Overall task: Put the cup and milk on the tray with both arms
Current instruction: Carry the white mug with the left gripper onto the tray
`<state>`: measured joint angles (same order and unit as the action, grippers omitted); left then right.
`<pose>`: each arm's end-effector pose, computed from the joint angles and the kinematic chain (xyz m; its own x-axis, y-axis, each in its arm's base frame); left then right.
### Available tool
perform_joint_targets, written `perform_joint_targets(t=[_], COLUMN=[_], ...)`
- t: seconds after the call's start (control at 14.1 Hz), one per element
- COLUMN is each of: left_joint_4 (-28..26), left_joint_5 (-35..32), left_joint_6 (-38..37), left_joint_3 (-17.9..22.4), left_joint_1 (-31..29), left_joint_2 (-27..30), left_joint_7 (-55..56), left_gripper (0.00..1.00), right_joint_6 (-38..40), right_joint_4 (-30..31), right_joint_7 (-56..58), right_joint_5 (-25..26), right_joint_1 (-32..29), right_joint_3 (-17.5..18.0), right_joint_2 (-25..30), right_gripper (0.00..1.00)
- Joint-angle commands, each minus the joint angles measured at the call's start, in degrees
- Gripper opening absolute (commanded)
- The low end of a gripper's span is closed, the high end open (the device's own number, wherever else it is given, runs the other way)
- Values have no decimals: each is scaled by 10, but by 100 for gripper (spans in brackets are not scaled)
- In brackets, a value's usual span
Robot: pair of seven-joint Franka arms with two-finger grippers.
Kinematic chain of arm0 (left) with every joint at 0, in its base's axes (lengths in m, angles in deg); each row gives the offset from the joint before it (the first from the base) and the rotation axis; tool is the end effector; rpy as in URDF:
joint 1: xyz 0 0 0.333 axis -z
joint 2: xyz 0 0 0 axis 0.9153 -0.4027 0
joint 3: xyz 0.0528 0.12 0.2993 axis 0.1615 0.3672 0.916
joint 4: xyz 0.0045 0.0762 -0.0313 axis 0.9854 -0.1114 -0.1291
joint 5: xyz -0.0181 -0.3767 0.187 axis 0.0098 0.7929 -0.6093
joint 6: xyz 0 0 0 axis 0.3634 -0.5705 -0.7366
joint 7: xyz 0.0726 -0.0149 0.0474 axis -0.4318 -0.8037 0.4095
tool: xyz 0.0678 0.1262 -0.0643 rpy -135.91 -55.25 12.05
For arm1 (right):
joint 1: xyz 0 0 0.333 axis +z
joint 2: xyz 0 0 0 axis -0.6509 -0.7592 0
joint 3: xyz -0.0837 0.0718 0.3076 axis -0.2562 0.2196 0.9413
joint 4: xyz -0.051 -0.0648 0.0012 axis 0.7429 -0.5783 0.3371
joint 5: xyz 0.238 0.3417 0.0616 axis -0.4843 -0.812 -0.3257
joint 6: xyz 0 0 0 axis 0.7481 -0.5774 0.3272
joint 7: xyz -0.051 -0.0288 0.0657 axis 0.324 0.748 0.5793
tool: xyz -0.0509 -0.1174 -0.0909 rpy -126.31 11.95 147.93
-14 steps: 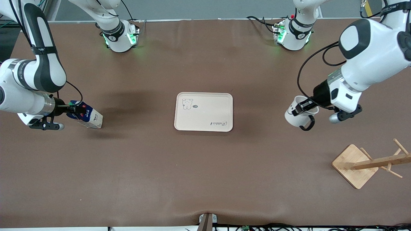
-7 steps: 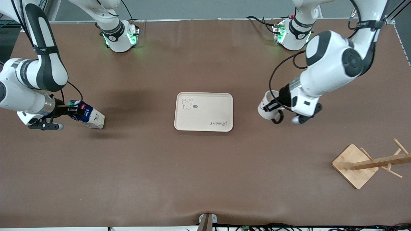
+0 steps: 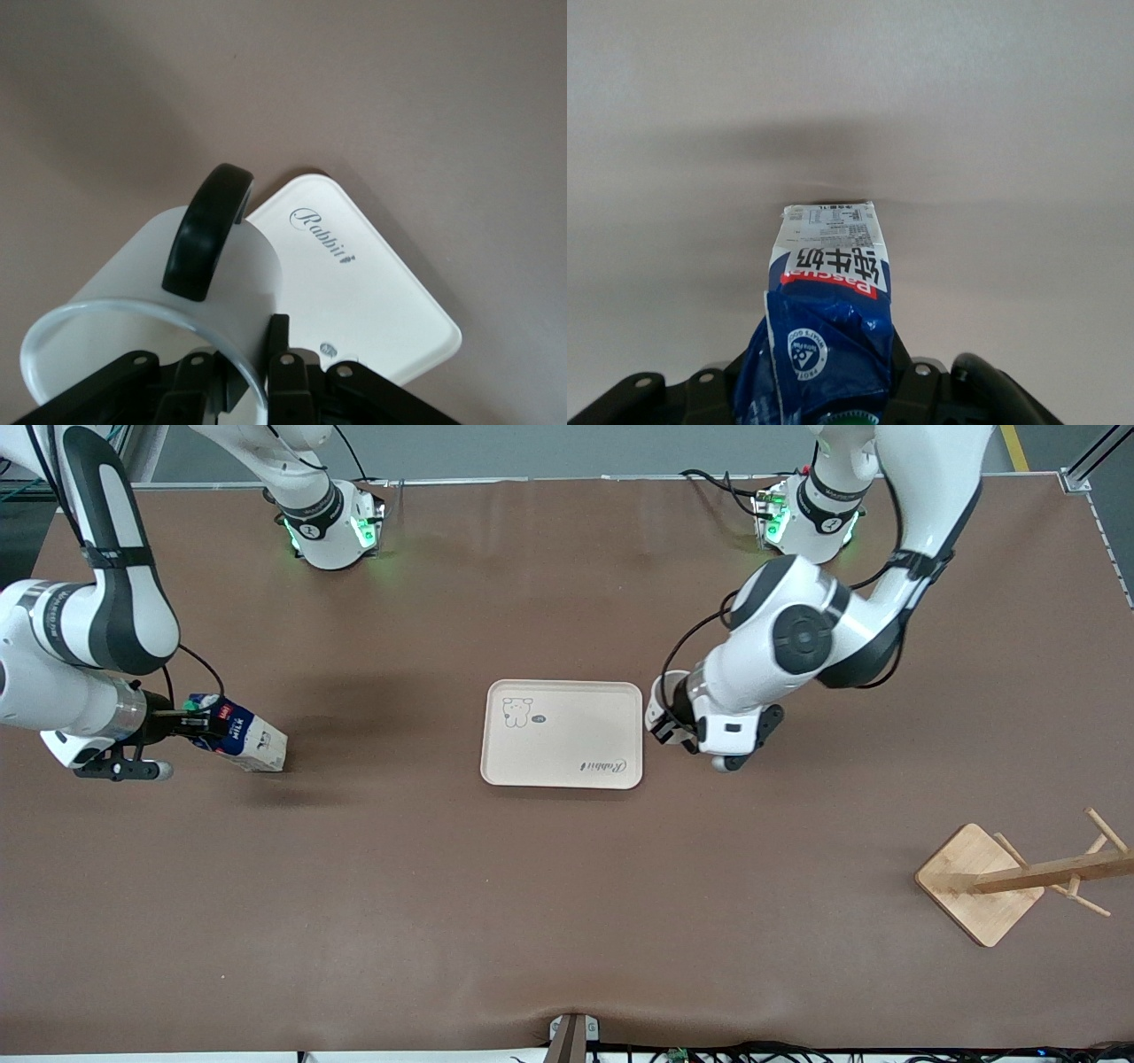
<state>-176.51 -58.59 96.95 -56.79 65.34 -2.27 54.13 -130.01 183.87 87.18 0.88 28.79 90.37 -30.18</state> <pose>0.5541 -0.3881 0.3001 0.6462 0.7144 -0.2684 0.7507 -0.6584 0.0548 0.5675 -0.0894 0.2942 0.9735 -0.0415 -0.2248 -0.0495 -0.9983 -0.0300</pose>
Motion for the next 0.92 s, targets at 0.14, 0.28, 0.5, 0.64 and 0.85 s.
perform_joint_targets(t=[0.14,0.28,0.5,0.64,0.85], left_joint_4=[43,40,33,20,16], left_joint_5=[-34,-34,-35,-37,-38], left_joint_6=[28,48,56,76,103], left_joint_3=[7,10,10,10,10], left_joint_1=[47,64,67,67,69], left_joint_2=[-88,-105,-120,-130,-149], left_joint_7=[96,113,125,124,123], left_gripper=[0,0,0,0,0], right_joint_6=[82,135,154,158,184], right_joint_4=[-71,-122,-189,-213,-260], right_joint_7=[3,3,-22,-57,-72], right_joint_5=[-9,-8,-9,-10,-9], right_joint_1=[-8,-8,-8,2,27], right_joint_3=[7,6,7,9,9], right_joint_2=[5,-3,-25,-26,-26], right_gripper=[0,0,0,0,0])
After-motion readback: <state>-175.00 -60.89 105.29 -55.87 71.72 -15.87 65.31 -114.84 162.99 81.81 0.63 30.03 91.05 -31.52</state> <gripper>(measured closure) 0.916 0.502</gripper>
